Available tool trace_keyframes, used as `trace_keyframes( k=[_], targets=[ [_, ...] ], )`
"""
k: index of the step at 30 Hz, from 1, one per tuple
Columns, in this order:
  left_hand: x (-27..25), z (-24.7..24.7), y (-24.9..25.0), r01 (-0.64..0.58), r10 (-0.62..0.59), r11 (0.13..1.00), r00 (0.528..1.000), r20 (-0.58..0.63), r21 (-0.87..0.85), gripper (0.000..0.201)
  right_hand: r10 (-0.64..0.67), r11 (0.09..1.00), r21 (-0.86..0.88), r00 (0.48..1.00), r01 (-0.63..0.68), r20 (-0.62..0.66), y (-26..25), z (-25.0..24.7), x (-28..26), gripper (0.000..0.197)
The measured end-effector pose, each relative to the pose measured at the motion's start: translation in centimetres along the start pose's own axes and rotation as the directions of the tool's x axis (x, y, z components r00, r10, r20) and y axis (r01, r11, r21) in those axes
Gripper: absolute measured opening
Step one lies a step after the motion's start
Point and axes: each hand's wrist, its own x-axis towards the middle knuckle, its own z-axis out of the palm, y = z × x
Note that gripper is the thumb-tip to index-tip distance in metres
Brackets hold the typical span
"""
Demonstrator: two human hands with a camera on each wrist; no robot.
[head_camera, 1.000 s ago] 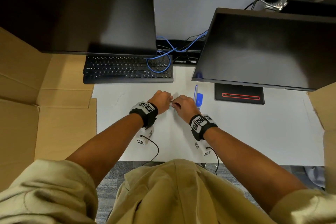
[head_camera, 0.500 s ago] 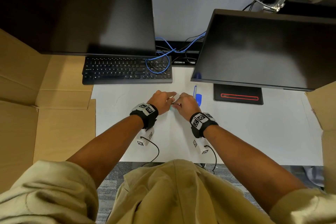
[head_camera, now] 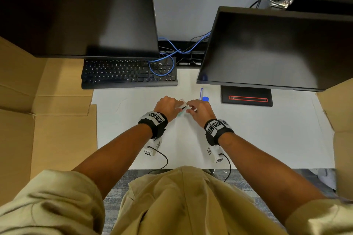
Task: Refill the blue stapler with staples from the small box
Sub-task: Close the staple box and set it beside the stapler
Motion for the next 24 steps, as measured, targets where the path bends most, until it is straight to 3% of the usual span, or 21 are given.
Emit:
trace_keyframes(
  k=[6,9,12,17,20,24],
  targets=[
    [0.3,-0.2,0.0,0.038,-0.039,0.995,0.999,-0.002,-0.089,0.033,-0.078,0.995,-0.067,0.997,0.078,-0.007,-0.1,0.5,0.4,0.025],
    [0.3,0.0,0.1,-0.023,0.024,1.000,0.999,0.023,-0.015,0.019,-0.090,0.987,-0.133,0.995,0.095,0.043,-0.1,0.6,0.6,0.022],
    [0.2,0.0,0.4,-0.113,0.110,0.990,0.993,0.041,0.087,0.024,-0.103,0.977,-0.182,0.993,0.111,0.052,-0.1,0.7,0.2,0.022],
    [0.4,0.2,-0.3,-0.141,0.139,0.981,0.990,0.021,0.133,0.025,-0.004,0.972,-0.231,0.990,-0.030,-0.144,1.7,-0.6,-0.8,0.038],
    [0.8,0.4,-0.3,-0.144,0.142,0.983,0.990,0.021,0.114,0.028,0.125,0.957,-0.251,0.987,-0.147,-0.103,2.8,-1.6,-0.8,0.040],
    [1.7,0.2,0.6,-0.142,0.143,0.987,0.990,-0.008,0.074,0.029,0.133,0.949,-0.281,0.990,-0.141,-0.048,3.1,-1.9,-0.3,0.039]
  ],
)
